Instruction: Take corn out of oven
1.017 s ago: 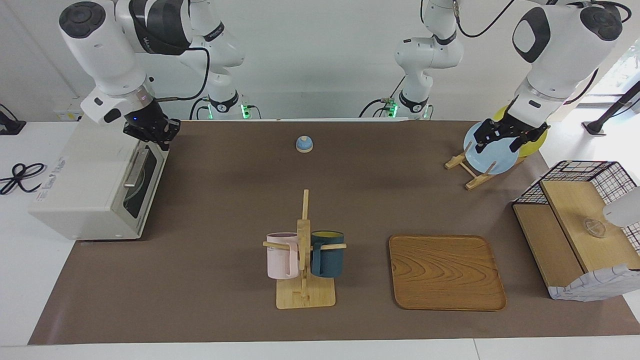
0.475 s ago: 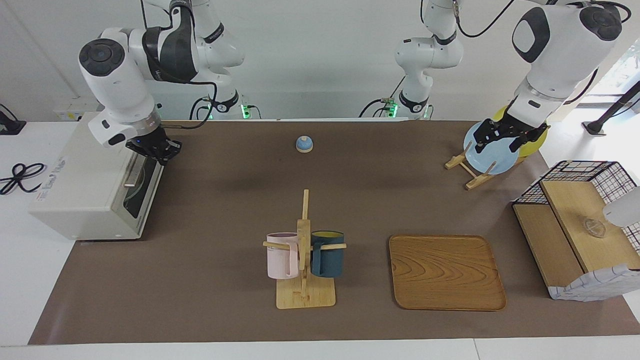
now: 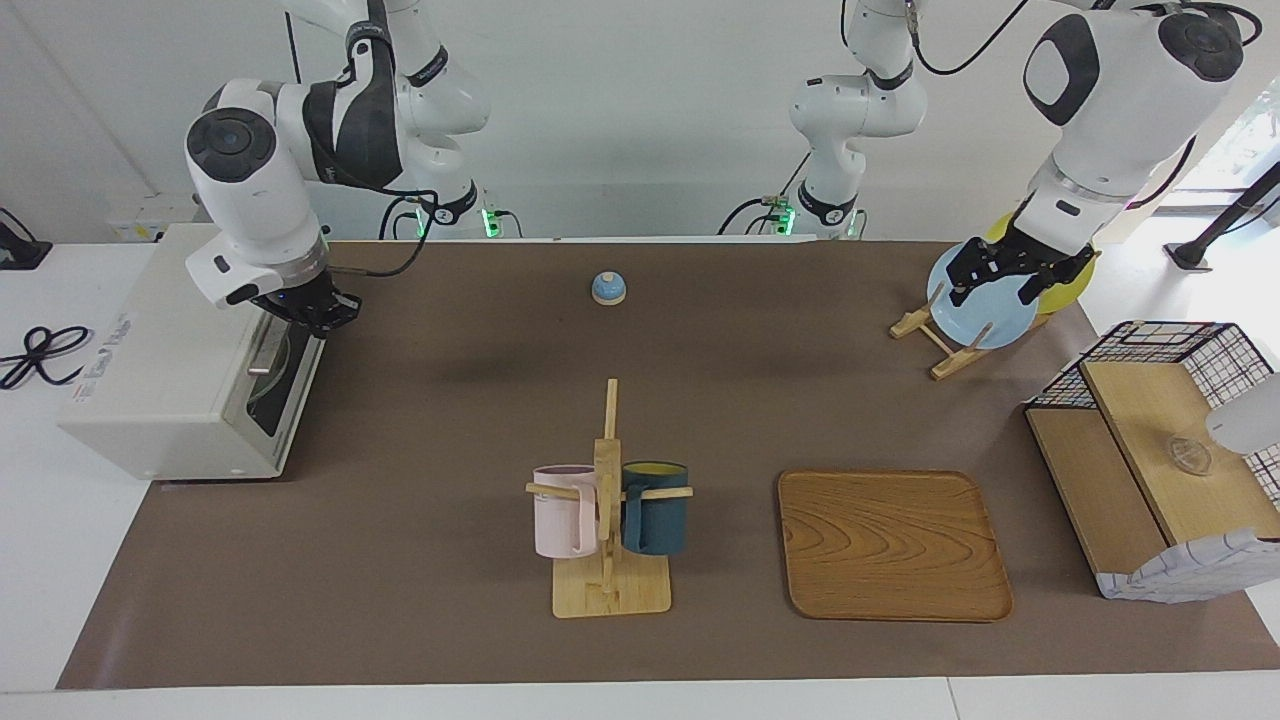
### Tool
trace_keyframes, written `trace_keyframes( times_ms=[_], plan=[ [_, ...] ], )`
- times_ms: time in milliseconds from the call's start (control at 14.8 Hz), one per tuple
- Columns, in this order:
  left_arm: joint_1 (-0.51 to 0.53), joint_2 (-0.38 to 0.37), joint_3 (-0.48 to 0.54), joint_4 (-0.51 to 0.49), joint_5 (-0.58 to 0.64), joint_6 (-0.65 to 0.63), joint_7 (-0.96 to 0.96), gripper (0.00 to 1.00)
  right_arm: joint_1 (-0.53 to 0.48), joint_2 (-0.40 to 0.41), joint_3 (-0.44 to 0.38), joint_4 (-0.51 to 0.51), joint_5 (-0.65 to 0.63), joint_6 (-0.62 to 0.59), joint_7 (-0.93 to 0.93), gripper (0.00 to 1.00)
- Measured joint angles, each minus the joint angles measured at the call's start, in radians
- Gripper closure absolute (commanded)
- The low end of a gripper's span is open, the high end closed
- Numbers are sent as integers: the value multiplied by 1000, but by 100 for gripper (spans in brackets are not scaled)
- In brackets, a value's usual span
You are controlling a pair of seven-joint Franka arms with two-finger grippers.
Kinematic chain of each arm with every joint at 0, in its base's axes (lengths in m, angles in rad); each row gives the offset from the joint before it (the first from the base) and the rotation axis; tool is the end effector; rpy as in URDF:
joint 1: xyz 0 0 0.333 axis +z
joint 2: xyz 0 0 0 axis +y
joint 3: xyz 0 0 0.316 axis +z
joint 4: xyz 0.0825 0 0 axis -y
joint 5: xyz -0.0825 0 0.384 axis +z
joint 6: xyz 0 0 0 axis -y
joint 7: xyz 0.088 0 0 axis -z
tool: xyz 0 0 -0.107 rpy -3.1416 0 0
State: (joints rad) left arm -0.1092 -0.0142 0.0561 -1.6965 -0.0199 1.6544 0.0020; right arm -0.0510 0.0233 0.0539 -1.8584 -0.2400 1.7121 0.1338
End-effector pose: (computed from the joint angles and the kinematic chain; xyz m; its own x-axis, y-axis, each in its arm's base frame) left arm 0.5529 -0.0312 0.5800 0.9982 -0.0534 -0.0279 -0.0529 -0.9984 0.0206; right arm 0.5502 -0.0208 0.4903 0.9856 -0.0934 -0.1410 -0.0565 -0.9676 0.2461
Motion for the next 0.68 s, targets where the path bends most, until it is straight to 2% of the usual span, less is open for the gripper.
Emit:
trace_keyframes(
  times_ms=[678],
  plan=[
    [0, 0, -5, 0, 0, 0, 0, 0, -70, -9, -2, -53, -113, 23, -96, 100]
  ],
)
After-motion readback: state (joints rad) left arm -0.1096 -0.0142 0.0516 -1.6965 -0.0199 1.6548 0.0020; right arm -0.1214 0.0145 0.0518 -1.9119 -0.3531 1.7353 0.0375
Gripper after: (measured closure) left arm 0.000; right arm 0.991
